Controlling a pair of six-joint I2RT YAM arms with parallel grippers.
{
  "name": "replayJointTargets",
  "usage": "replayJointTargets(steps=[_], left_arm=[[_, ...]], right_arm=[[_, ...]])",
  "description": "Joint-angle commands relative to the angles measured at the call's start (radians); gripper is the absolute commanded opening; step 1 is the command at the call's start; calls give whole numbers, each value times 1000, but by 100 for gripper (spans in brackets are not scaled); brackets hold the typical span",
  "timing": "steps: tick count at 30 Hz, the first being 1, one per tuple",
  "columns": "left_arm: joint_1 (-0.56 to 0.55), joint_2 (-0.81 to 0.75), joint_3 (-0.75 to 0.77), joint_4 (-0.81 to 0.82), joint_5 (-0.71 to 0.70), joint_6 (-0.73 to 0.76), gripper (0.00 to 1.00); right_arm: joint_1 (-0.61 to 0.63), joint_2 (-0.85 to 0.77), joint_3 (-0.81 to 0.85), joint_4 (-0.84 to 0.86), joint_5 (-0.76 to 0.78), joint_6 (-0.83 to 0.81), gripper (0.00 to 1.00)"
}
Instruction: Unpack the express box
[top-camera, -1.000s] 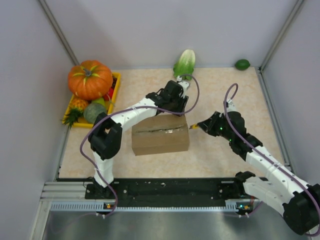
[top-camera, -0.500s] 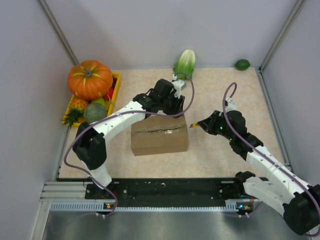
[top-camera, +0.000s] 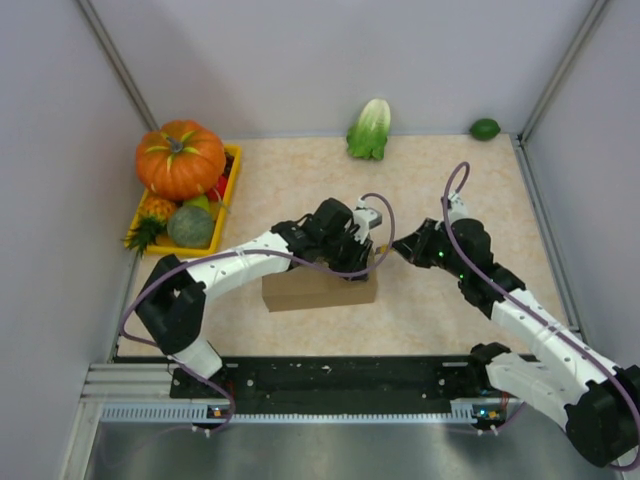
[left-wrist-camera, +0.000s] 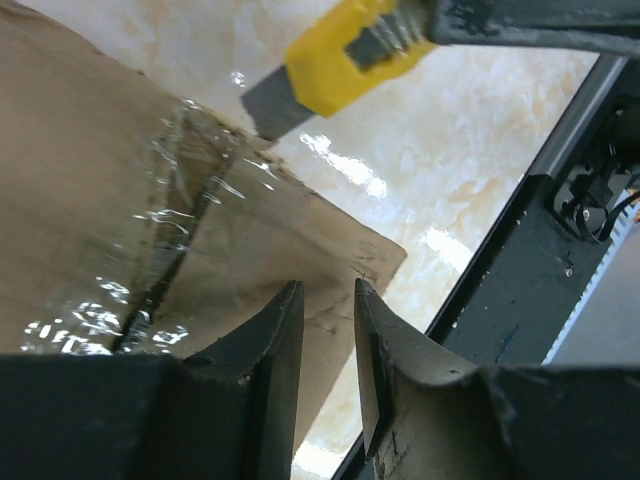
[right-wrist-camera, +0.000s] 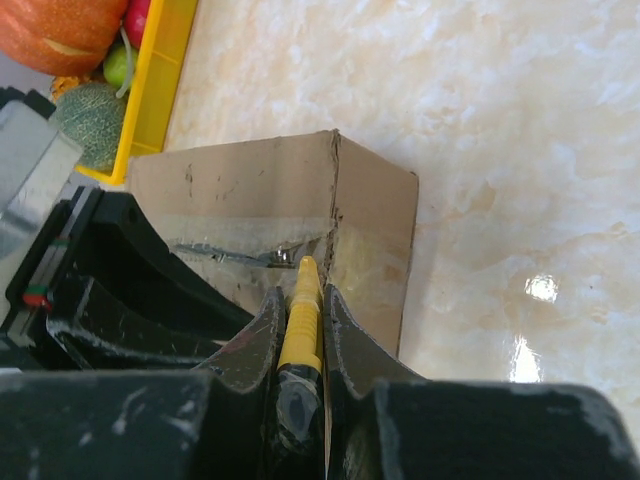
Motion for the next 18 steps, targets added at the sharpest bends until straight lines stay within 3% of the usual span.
replayJointTargets(steps=[1, 18], left_arm=[[-20, -74, -29, 57, 11, -1, 31], [-56, -74, -79, 34, -62, -31, 28]], right_arm=[[9, 0, 8, 58, -42, -3, 0], [12, 65, -26, 119, -12, -10, 0]])
